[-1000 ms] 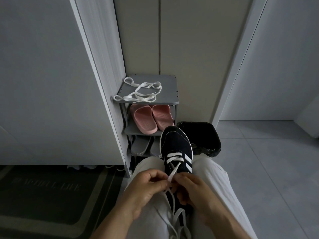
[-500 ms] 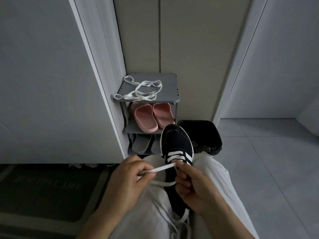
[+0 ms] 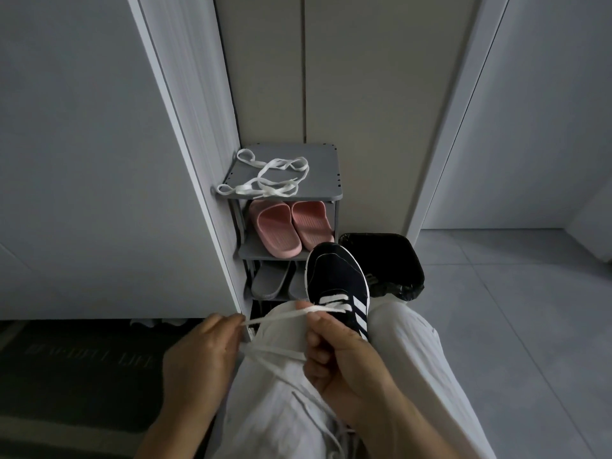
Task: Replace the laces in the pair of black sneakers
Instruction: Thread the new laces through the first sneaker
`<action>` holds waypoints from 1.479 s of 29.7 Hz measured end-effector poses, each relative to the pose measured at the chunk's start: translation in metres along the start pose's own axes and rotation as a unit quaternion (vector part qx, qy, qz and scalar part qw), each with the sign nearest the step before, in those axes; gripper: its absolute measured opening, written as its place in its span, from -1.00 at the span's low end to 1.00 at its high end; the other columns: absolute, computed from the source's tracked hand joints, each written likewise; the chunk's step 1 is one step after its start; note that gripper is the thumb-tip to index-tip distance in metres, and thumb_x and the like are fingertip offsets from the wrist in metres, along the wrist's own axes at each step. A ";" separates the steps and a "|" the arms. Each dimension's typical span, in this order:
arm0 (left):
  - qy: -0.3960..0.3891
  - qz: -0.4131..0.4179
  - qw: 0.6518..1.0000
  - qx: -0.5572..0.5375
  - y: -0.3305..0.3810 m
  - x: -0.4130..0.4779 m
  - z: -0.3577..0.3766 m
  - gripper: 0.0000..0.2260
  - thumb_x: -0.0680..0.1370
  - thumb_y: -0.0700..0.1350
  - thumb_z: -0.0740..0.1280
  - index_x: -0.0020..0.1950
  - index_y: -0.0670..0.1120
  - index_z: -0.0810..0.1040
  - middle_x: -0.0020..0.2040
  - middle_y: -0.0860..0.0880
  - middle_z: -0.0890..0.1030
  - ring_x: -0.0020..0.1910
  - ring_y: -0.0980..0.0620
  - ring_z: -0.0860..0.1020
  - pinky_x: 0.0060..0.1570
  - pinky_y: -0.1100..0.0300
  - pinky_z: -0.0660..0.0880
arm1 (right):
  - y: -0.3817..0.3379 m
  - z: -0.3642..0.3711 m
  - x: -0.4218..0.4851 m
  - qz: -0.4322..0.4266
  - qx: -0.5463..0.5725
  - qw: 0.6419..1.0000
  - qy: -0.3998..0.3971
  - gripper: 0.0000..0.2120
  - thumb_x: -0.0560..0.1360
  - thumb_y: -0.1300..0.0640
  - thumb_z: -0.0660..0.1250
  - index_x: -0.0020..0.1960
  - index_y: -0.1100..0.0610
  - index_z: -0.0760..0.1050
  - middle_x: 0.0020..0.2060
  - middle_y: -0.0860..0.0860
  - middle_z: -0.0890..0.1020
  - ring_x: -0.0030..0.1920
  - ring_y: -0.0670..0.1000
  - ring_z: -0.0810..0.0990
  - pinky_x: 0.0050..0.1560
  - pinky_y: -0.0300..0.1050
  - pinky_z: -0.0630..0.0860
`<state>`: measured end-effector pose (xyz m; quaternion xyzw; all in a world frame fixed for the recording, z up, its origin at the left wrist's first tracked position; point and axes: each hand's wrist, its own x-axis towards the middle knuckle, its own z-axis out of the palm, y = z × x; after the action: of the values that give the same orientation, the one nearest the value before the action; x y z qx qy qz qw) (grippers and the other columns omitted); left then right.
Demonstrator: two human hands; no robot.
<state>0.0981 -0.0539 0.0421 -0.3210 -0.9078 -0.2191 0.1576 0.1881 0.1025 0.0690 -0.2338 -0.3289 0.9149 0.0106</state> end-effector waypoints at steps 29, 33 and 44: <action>-0.134 -0.255 0.835 -0.468 0.039 0.027 -0.020 -0.94 0.42 -0.12 0.40 -0.17 -0.11 0.62 -0.33 0.01 0.63 -0.36 0.13 0.54 -0.33 0.34 0.48 | -0.075 0.048 0.055 -0.042 -0.338 0.935 -0.098 -0.70 0.62 0.10 0.11 -0.02 0.24 0.56 -0.27 0.06 0.61 -0.40 -0.11 0.54 -0.44 -0.33 0.43; -0.030 -0.253 0.870 -0.421 0.035 0.052 -0.007 -0.93 0.51 -0.15 0.33 -0.16 -0.09 0.56 -0.42 -0.06 0.59 -0.49 0.07 0.52 -0.50 0.25 0.45 | -0.067 0.039 0.056 -0.042 -0.495 0.865 -0.072 -0.61 0.59 -0.06 0.12 0.03 0.23 0.55 -0.15 0.10 0.65 -0.31 -0.07 0.60 -0.30 -0.26 0.48; 0.055 -0.275 0.913 -0.297 -0.022 0.076 0.001 -0.91 0.56 -0.19 0.24 -0.15 -0.11 0.45 -0.33 -0.10 0.58 -0.37 -0.03 0.55 -0.30 0.11 0.51 | -0.018 -0.010 0.013 -0.054 -0.377 0.919 -0.103 -0.86 0.55 0.25 0.23 -0.09 0.23 0.55 -0.41 0.00 0.60 -0.41 -0.08 0.54 -0.28 -0.30 0.47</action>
<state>0.0270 -0.0300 0.0674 -0.0783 -0.8429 -0.5310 0.0383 0.1786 0.1250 0.0680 -0.1071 -0.6611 0.7399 -0.0628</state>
